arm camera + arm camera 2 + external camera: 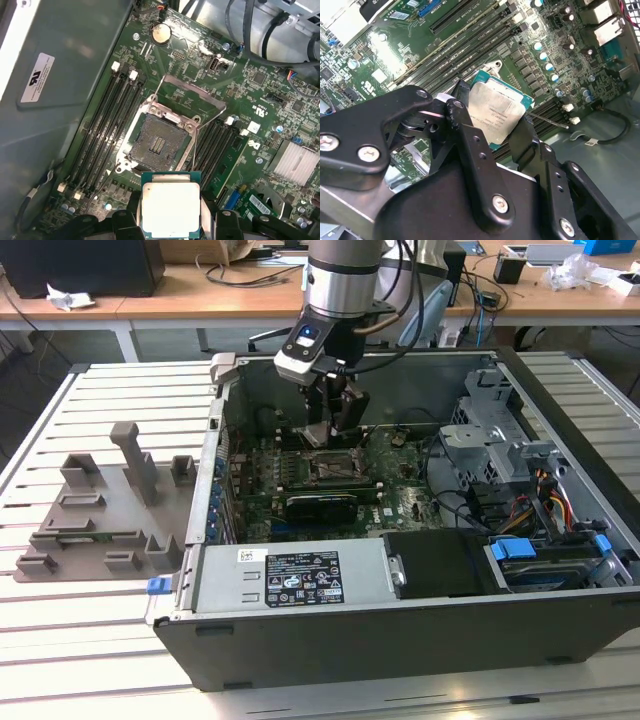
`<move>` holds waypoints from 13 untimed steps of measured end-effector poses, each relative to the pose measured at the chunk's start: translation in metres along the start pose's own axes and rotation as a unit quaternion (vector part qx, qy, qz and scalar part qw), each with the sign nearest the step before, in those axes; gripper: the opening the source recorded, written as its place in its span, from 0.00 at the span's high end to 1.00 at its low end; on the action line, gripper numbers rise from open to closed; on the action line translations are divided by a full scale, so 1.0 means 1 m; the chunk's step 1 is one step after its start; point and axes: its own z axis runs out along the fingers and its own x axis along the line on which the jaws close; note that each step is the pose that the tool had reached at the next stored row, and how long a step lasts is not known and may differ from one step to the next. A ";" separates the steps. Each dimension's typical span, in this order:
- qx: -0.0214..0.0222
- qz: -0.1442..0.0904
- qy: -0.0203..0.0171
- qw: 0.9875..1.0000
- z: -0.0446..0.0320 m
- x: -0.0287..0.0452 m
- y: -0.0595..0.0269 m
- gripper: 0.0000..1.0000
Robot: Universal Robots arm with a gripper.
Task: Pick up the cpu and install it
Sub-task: 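Place the cpu into insertion slot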
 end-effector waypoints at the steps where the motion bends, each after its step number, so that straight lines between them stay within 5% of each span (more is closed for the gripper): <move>1: 0.000 0.004 0.000 1.000 0.0000 0.0000 0.0000 0.45; 13: 0.002 0.060 0.006 0.998 0.0001 0.0000 0.0000 0.45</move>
